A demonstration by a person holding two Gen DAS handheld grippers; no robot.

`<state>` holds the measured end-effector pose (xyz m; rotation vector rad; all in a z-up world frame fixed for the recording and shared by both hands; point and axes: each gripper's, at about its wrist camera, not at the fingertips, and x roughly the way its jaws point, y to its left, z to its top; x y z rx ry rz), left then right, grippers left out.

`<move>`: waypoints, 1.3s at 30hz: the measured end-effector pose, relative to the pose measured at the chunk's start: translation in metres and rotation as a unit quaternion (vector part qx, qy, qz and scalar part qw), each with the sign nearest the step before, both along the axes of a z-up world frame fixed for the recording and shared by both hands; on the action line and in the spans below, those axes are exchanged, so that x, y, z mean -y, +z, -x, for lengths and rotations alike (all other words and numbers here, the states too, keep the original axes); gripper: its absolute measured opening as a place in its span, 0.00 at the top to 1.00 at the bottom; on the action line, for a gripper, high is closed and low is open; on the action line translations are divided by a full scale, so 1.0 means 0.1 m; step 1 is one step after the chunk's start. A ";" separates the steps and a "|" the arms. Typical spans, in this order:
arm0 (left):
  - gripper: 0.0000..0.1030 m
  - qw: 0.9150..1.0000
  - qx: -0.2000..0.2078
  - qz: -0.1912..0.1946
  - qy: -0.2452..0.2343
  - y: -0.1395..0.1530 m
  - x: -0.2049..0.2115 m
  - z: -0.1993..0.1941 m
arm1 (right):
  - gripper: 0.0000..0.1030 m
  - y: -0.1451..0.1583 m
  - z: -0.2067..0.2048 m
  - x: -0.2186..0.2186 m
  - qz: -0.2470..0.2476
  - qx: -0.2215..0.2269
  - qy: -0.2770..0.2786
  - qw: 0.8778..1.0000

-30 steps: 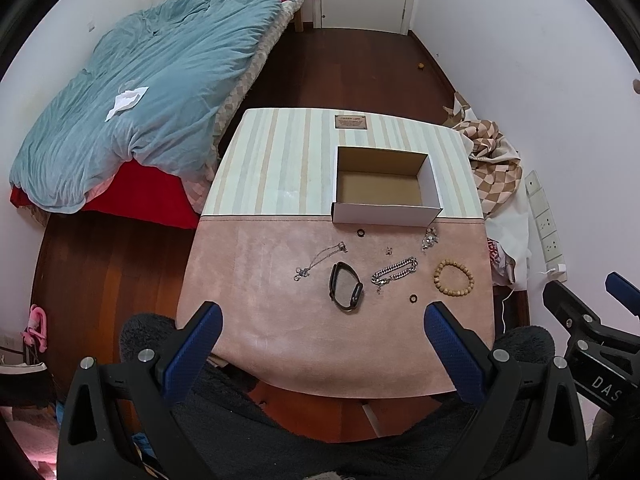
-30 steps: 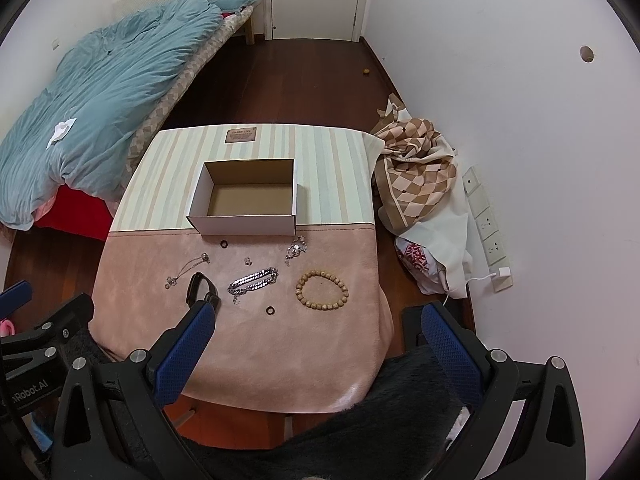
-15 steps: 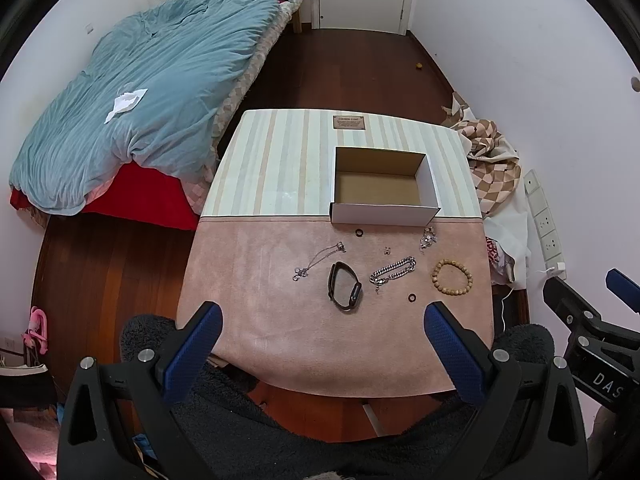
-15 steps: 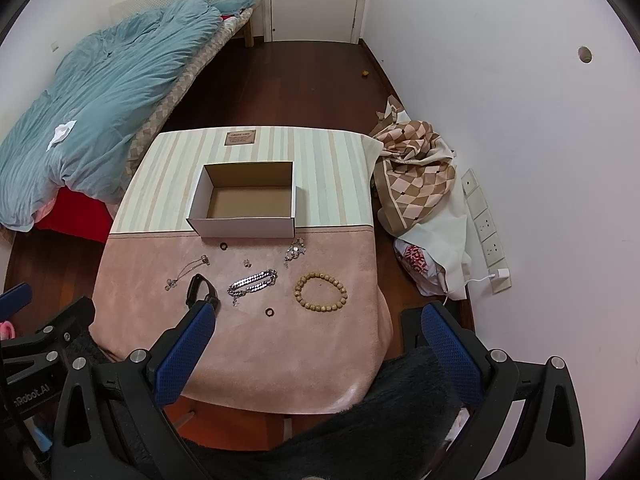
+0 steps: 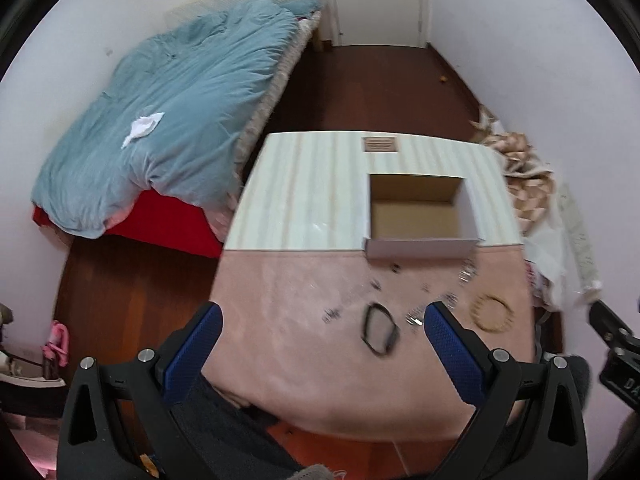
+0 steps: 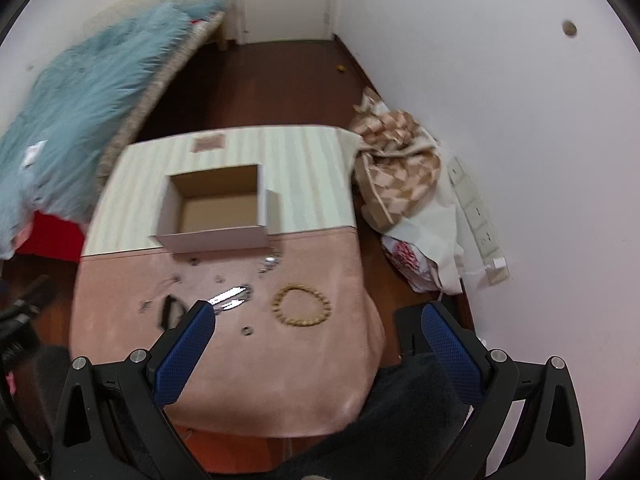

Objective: Organize jewelry
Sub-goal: 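Grasp the black watch with the left gripper while the right grasps the bead bracelet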

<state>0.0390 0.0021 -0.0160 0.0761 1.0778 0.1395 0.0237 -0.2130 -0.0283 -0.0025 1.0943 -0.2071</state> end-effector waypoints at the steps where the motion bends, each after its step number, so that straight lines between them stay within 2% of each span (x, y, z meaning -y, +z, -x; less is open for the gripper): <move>1: 0.00 1.000 0.000 -0.002 0.002 -0.06 -0.02 -0.04 | 0.00 -0.10 -0.06 0.04 -0.001 -0.004 -0.007 1.000; 6: 0.00 0.999 -0.040 -0.034 0.007 -0.66 0.02 -0.39 | 0.00 -0.84 -0.39 0.33 -0.025 -0.068 -0.049 0.996; 8: 0.00 0.997 -0.063 -0.033 0.007 -0.90 0.03 -0.48 | 0.01 -1.17 -0.48 0.42 -0.021 -0.088 -0.068 0.994; 13: 0.00 0.991 -0.125 -0.031 0.020 -1.51 0.01 -0.59 | 0.15 -1.88 -0.58 0.58 -0.038 -0.137 -0.097 0.985; 17: 0.00 0.989 -0.145 -0.026 0.026 -1.74 -0.01 -0.54 | 0.28 -2.21 -0.61 0.58 -0.040 -0.148 -0.106 0.982; 20: 0.01 0.988 -0.151 -0.024 0.021 -1.79 -0.02 -0.51 | 0.43 -2.29 -0.61 0.55 -0.050 -0.131 -0.100 0.985; 21: 0.01 0.988 -0.152 -0.019 0.019 -1.80 -0.02 -0.50 | 0.55 -2.28 -0.61 0.53 -0.060 -0.122 -0.093 0.986; 22: 0.01 0.988 -0.154 -0.010 0.016 -1.81 -0.03 -0.50 | 0.62 -2.26 -0.62 0.51 -0.067 -0.118 -0.088 0.987; 23: 0.01 0.987 -0.157 -0.002 0.015 -1.81 -0.04 -0.49 | 0.83 -2.26 -0.62 0.47 -0.062 -0.116 -0.083 0.988; 24: 0.01 0.987 -0.159 0.005 0.013 -1.82 -0.05 -0.48 | 0.91 -2.26 -0.62 0.44 -0.064 -0.117 -0.077 0.988; 31: 0.02 0.984 -0.169 0.059 0.012 -1.89 -0.22 -0.41 | 0.91 -2.16 -0.44 0.26 -0.126 -0.106 -0.054 0.985; 37: 0.40 0.978 -0.185 0.094 -0.011 -2.03 -0.09 -0.46 | 0.91 -2.11 -0.22 0.17 -0.120 -0.106 -0.048 0.986; 39: 0.46 0.977 -0.190 0.097 -0.021 -2.10 0.00 -0.50 | 0.91 -2.14 -0.20 0.18 -0.118 -0.110 -0.051 0.986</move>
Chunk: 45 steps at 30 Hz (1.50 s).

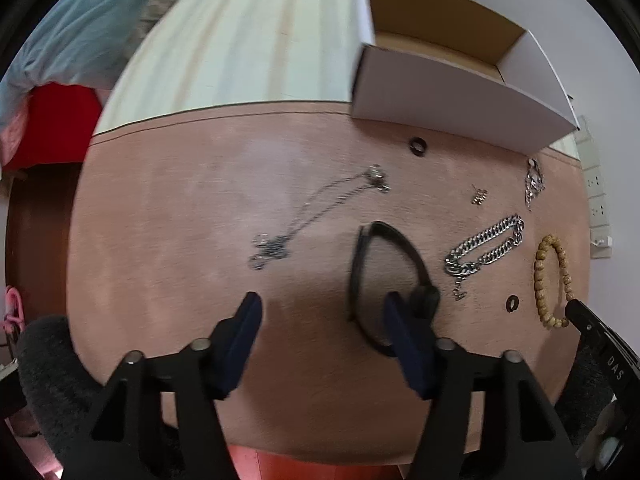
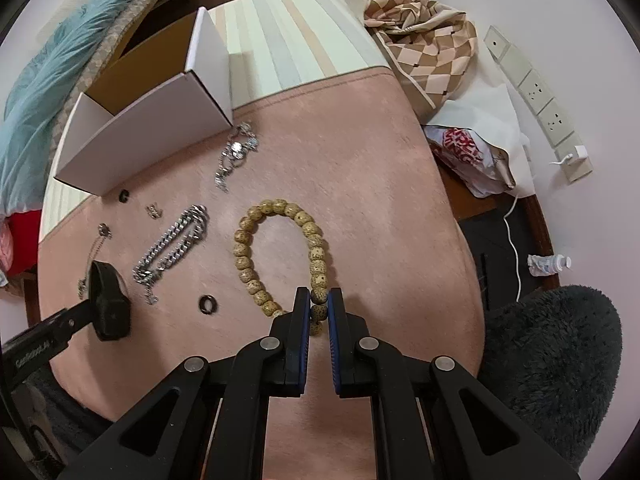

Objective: Organize jewelry
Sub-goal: 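Grasp the black watch with the left gripper while the right grasps the bead bracelet, then carry the watch and bead bracelet into the box and open both grippers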

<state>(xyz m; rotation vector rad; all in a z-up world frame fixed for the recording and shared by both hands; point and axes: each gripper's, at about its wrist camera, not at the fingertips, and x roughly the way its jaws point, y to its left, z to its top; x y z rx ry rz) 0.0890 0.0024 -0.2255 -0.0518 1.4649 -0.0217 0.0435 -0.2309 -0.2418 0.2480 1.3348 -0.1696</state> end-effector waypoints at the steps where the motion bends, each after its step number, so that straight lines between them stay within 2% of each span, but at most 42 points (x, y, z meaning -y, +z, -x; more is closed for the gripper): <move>1: 0.52 1.000 -0.001 0.000 -0.006 -0.03 0.03 -0.02 | 0.91 -0.01 -0.01 0.02 -0.006 -0.002 -0.002 1.000; 2: 0.66 1.000 -0.002 0.000 -0.011 -0.06 0.06 -0.04 | 0.91 -0.03 -0.01 0.06 -0.013 -0.003 -0.007 1.000; 4: 0.86 1.000 -0.005 0.004 -0.015 -0.10 0.09 -0.05 | 0.91 -0.04 0.00 0.09 -0.022 -0.003 -0.011 1.000; 5: 0.91 1.000 -0.004 0.006 -0.016 -0.11 0.09 -0.05 | 0.91 -0.03 0.00 0.10 -0.025 -0.001 -0.012 1.000; 7: 0.95 1.000 0.005 0.011 -0.015 -0.09 0.09 -0.04 | 0.91 0.00 0.02 0.12 -0.035 0.005 -0.016 0.999; 8: 0.96 1.000 0.011 0.011 -0.016 -0.14 0.01 -0.06 | 0.91 0.03 0.02 0.13 -0.041 0.008 -0.017 0.999; 11: 0.96 0.999 0.028 0.013 -0.018 -0.04 -0.02 0.01 | 0.91 0.16 0.02 0.14 -0.063 0.026 -0.016 0.998; 16: 0.96 0.998 0.060 0.021 -0.025 0.27 -0.07 0.01 | 0.91 0.43 -0.05 0.07 -0.090 0.053 0.003 0.995; 21: 0.96 0.994 0.096 0.037 -0.026 0.65 -0.12 -0.08 | 0.91 0.83 -0.18 -0.05 -0.115 0.087 0.032 0.989; 25: 0.96 0.991 0.121 0.051 -0.031 0.99 -0.05 -0.24 | 0.91 1.19 -0.35 -0.13 -0.136 0.121 0.055 0.982; 29: 0.96 0.988 0.139 0.057 -0.037 1.17 0.01 -0.47 | 0.91 1.55 -0.66 -0.24 -0.134 0.159 0.080 0.975; 31: 0.96 0.987 0.143 0.058 -0.037 1.21 0.04 -0.67 | 0.91 1.63 -0.83 -0.33 -0.123 0.171 0.092 0.973; 35: 0.96 0.988 0.138 0.065 -0.036 1.18 0.11 -1.01 | 0.91 1.63 -1.28 -0.49 -0.109 0.164 0.116 0.974; 40: 0.95 0.990 0.117 0.061 -0.042 0.96 0.17 -1.40 | 0.91 1.37 -1.79 -0.58 -0.115 0.122 0.122 0.978; 42: 0.93 0.992 0.097 0.065 -0.044 0.85 0.17 -1.54 | 0.91 1.24 -1.95 -0.59 -0.121 0.103 0.124 0.980; 43: 0.89 0.993 0.086 0.065 -0.039 0.81 0.16 -1.60 | 0.91 1.17 -2.02 -0.58 -0.129 0.095 0.126 0.979; 45: 0.88 0.994 0.071 0.081 -0.025 0.75 0.14 -1.69 | 0.91 1.03 -2.16 -0.59 -0.156 0.063 0.132 0.977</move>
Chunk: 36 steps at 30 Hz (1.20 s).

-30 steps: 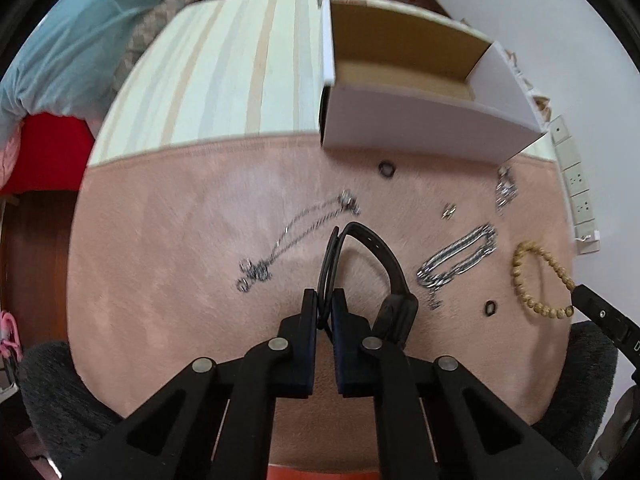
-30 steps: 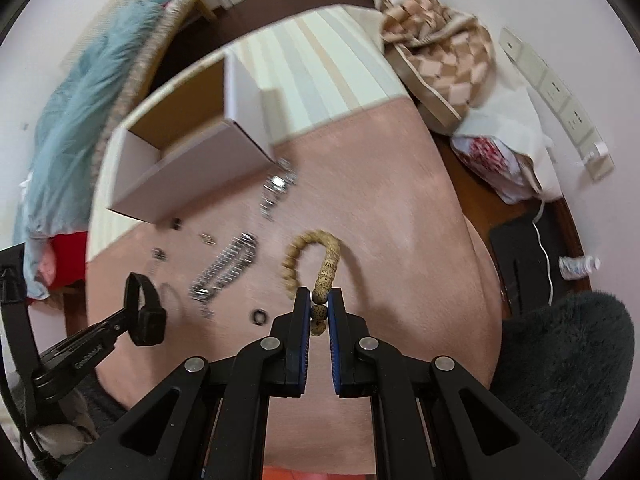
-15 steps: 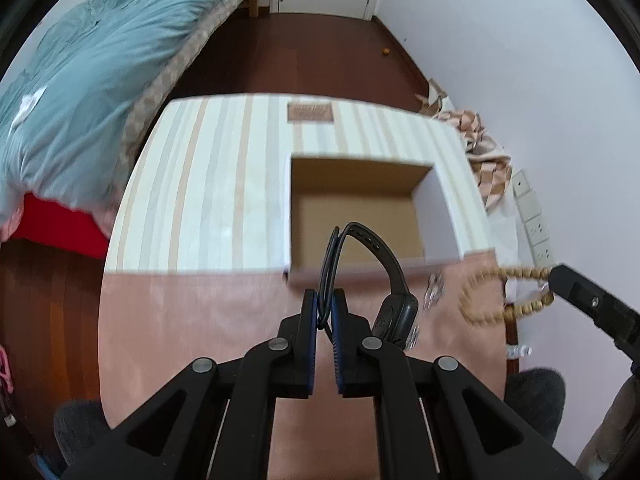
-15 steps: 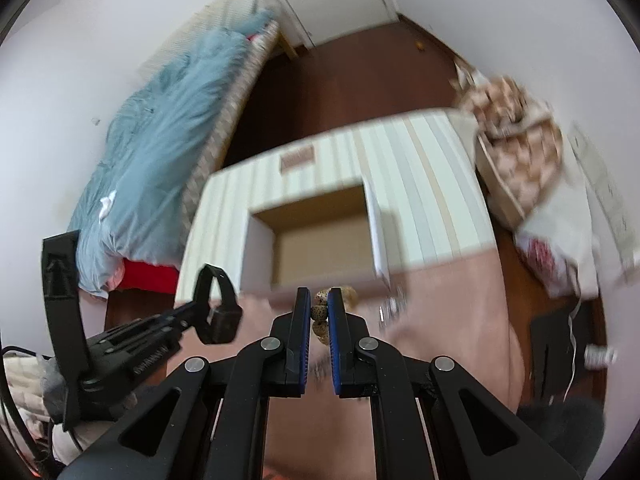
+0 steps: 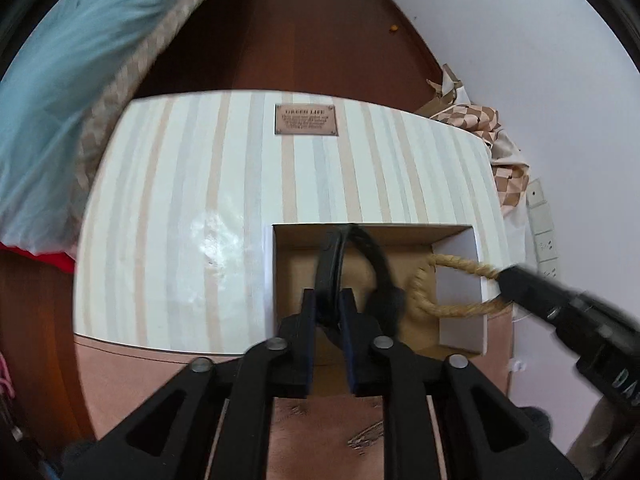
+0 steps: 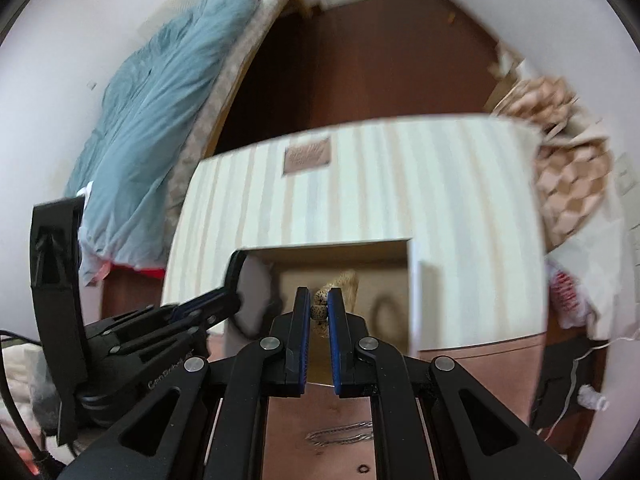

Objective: Organize jewelry
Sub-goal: 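Carry the watch and bead bracelet into the box and open both grippers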

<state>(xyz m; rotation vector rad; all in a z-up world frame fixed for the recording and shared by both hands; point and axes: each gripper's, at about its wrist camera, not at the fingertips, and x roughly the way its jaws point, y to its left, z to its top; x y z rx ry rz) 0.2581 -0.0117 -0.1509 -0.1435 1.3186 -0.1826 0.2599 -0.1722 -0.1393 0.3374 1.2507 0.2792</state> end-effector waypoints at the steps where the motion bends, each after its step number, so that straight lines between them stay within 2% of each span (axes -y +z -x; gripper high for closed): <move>1: 0.84 1.000 -0.002 0.002 0.003 -0.01 -0.01 -0.03 | 0.91 -0.06 -0.03 0.00 0.001 -0.011 0.002 1.000; 3: 0.53 1.000 0.001 -0.010 0.004 0.00 -0.01 -0.07 | 0.90 -0.17 -0.09 0.01 0.009 -0.032 0.004 0.999; 4: 0.20 1.000 0.004 -0.017 0.004 0.02 -0.01 -0.07 | 0.90 -0.19 -0.09 0.03 0.015 -0.034 0.002 0.999; 5: 0.12 1.000 0.012 -0.021 0.004 0.05 -0.01 -0.08 | 0.84 -0.21 -0.09 0.06 0.023 -0.034 0.001 0.999; 7: 0.12 0.999 0.026 -0.024 0.006 0.13 -0.04 -0.08 | 0.65 -0.21 -0.04 0.11 0.037 -0.029 -0.005 0.999; 8: 0.12 0.999 0.027 -0.030 0.009 0.15 -0.06 -0.08 | 0.48 -0.20 -0.01 0.13 0.045 -0.024 -0.006 0.999; 9: 0.11 0.999 0.029 -0.034 0.011 0.17 -0.08 -0.08 | 0.37 -0.18 0.02 0.15 0.047 -0.021 -0.009 0.999; 11: 0.01 0.997 0.041 -0.061 0.016 0.20 -0.12 -0.05 | 0.33 -0.15 0.09 0.16 0.082 -0.010 -0.015 0.996; 13: 0.00 0.995 0.054 -0.077 0.021 0.22 -0.16 0.00 | 0.29 -0.12 0.14 0.17 0.117 0.001 -0.018 0.993; 15: 0.00 0.993 0.066 -0.092 0.026 0.23 -0.19 0.07 | 0.10 -0.11 0.22 0.16 0.154 0.008 -0.021 0.988; 18: 0.00 0.990 0.086 -0.109 0.036 0.20 -0.21 0.22 | 0.06 -0.16 0.34 0.12 0.194 0.016 -0.020 0.981; 23: 0.00 0.989 0.083 -0.112 0.046 0.09 -0.24 0.40 | 0.03 -0.30 0.49 0.05 0.223 0.017 -0.020 0.974; 29: 0.00 0.988 0.086 -0.116 0.060 0.07 -0.27 0.61 | 0.03 -0.31 0.61 0.00 0.219 0.022 -0.026 0.975; 36: 0.00 0.986 0.102 -0.117 0.054 0.21 -0.23 0.83 | 0.03 -0.05 0.84 -0.05 0.227 0.055 -0.039 0.972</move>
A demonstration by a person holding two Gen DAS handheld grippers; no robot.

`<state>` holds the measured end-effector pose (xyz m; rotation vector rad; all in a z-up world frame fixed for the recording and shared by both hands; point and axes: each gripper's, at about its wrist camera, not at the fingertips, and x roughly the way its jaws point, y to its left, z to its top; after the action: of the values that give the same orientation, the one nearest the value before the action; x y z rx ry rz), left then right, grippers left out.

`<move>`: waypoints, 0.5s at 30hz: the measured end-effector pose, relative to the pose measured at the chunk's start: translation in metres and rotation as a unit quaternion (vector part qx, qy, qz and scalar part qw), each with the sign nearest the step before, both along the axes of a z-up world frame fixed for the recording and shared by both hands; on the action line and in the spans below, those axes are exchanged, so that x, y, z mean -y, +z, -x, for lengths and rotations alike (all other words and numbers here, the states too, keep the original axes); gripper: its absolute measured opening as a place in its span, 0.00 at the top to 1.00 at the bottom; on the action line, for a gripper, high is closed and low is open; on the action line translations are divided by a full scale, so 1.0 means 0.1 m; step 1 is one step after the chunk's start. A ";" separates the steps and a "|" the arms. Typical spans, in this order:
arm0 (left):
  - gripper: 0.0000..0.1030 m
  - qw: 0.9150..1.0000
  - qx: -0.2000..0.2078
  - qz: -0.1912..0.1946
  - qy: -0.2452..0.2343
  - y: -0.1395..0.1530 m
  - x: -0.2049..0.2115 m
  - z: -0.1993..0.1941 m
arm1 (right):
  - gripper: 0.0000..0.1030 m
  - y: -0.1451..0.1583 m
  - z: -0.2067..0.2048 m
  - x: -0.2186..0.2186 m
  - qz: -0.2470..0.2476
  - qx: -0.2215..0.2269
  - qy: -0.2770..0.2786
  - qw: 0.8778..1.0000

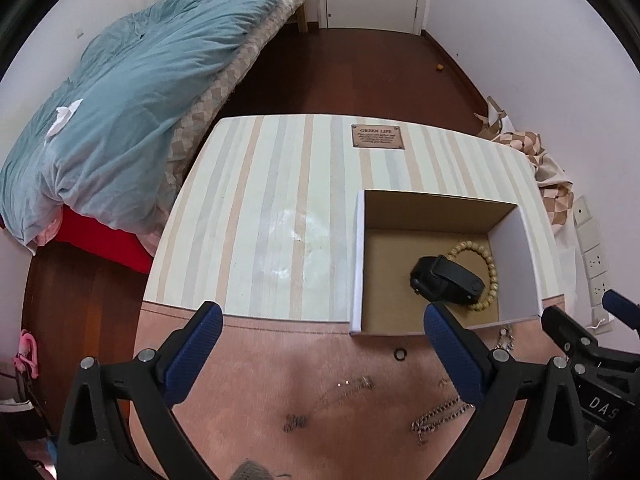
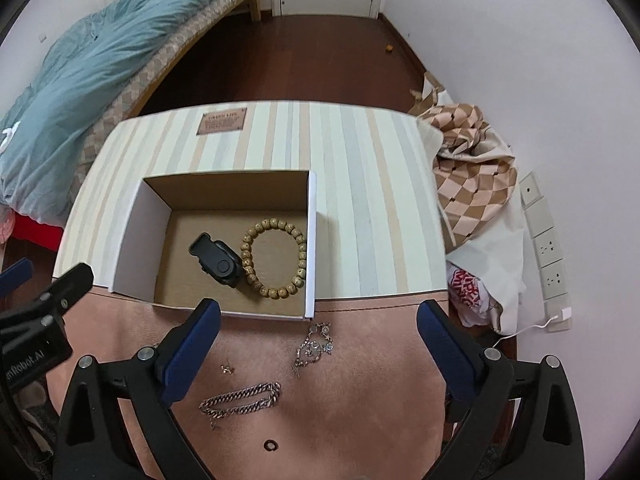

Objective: Organize jewelry
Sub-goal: 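Withdraw both tools from the box back over the table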

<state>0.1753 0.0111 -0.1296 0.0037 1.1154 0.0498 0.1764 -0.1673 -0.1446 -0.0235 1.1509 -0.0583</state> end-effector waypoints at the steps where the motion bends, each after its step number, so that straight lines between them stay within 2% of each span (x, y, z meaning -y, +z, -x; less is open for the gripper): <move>1: 0.00 1.000 0.005 0.001 0.000 0.05 0.00 0.05 | 0.03 0.05 0.03 0.00 0.000 0.005 -0.001 1.000; 15: 0.00 0.998 0.062 -0.001 -0.013 0.77 0.07 0.71 | 0.03 0.91 0.75 0.04 -0.002 0.092 -0.008 0.996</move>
<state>0.1047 0.0037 -0.0530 0.0163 0.9901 0.0272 0.1012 -0.1714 -0.0541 -0.0046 0.9674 -0.0714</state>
